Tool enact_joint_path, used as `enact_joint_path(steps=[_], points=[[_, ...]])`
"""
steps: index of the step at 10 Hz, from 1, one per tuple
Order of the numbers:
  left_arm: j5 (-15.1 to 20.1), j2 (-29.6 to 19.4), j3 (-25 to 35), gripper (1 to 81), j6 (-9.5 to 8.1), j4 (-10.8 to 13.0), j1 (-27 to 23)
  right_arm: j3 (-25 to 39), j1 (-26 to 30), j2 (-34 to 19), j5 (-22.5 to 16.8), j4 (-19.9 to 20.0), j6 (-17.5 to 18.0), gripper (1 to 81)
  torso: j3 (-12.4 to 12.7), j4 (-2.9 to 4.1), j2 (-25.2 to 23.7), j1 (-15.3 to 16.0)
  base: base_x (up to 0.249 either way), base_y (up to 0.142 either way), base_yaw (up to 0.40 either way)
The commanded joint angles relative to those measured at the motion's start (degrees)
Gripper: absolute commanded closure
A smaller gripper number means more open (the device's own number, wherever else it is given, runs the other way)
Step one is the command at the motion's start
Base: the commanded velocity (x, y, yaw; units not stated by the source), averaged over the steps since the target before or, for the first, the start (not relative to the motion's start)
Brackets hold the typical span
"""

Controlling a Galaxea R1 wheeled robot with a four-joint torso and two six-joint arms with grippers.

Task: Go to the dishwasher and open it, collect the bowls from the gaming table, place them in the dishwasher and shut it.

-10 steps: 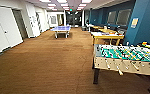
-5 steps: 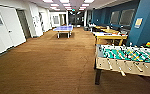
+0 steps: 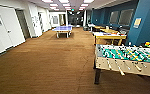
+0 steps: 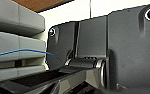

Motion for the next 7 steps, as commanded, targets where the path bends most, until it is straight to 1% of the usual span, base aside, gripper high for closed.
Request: enact_joint_path(steps=[1,2,5,7], points=[[3.6,-0.9,0.2,1.0,0.07,-0.7,-2.3,0.1,2.3,0.1,-2.7,-0.3,-0.2,1.0,0.0,0.00,0.0,0.0,0.000,0.000,0.000],[3.6,-0.9,0.2,1.0,0.07,-0.7,-2.3,-0.8,2.2,0.7,-2.7,-0.2,-0.2,1.0,0.0,0.00,0.0,0.0,0.000,0.000,0.000],[3.8,-0.6,0.2,1.0,0.07,-0.6,-2.3,-8.7,1.6,5.2,-2.7,-0.5,-0.2,1.0,0.0,0.00,0.0,0.0,0.000,0.000,0.000],[3.8,-0.5,0.2,1.0,0.07,-0.7,-2.3,-11.8,1.2,7.1,-2.8,-0.9,-0.4,1.0,0.0,0.00,0.0,0.0,0.000,0.000,0.000]])
